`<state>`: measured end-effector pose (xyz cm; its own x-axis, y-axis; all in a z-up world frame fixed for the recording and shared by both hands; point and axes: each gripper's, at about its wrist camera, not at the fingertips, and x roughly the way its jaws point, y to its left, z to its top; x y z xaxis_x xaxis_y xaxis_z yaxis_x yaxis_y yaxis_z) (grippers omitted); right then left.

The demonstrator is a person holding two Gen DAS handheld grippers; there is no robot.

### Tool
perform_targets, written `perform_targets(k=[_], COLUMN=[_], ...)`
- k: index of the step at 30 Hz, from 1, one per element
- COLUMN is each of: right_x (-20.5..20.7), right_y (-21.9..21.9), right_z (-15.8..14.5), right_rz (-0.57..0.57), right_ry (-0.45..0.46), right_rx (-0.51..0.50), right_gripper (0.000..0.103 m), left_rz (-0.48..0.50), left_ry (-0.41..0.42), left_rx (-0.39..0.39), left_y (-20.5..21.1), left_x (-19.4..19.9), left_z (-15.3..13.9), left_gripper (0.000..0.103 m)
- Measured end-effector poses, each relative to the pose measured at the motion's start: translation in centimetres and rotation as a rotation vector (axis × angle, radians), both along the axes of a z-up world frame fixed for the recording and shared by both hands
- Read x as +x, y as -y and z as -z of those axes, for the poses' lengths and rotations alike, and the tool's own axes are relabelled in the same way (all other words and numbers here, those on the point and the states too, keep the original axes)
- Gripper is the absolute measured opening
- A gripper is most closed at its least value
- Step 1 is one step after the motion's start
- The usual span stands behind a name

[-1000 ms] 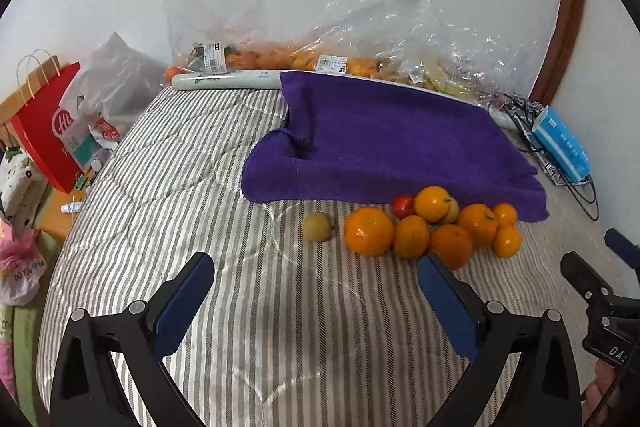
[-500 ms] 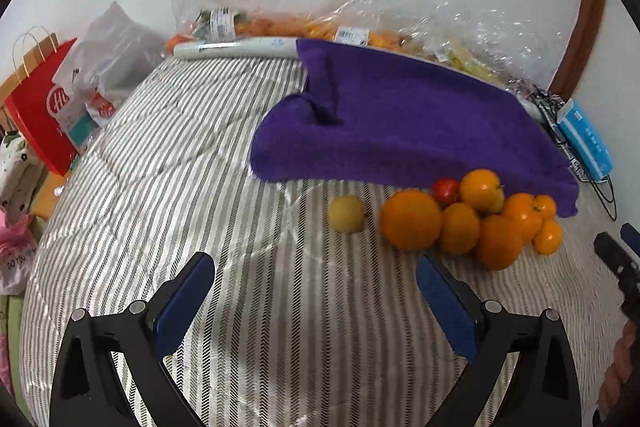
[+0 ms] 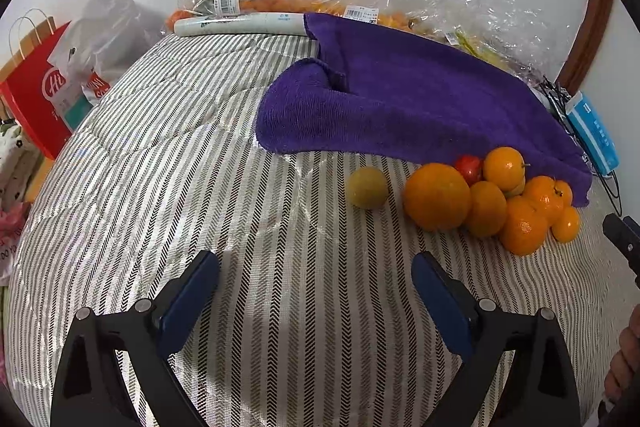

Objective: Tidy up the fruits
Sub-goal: 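Move both tools forward toward the oranges beside the purple towel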

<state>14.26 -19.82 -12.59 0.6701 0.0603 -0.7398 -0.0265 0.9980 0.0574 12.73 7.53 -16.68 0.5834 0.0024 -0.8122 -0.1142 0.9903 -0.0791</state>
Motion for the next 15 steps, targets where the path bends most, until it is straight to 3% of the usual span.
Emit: perform_targets(k=[15], right_x=[0.15], right_y=[-0.25], right_z=[0.08], right_rz=[0.021], right_ry=[-0.013], right_rx=[-0.007], right_gripper=[0.086], left_rz=[-0.003], left_ry=[0.029], left_rx=[-0.039], left_y=[-0.38], left_x=[-0.08], left_z=[0.1], left_gripper=[0.097])
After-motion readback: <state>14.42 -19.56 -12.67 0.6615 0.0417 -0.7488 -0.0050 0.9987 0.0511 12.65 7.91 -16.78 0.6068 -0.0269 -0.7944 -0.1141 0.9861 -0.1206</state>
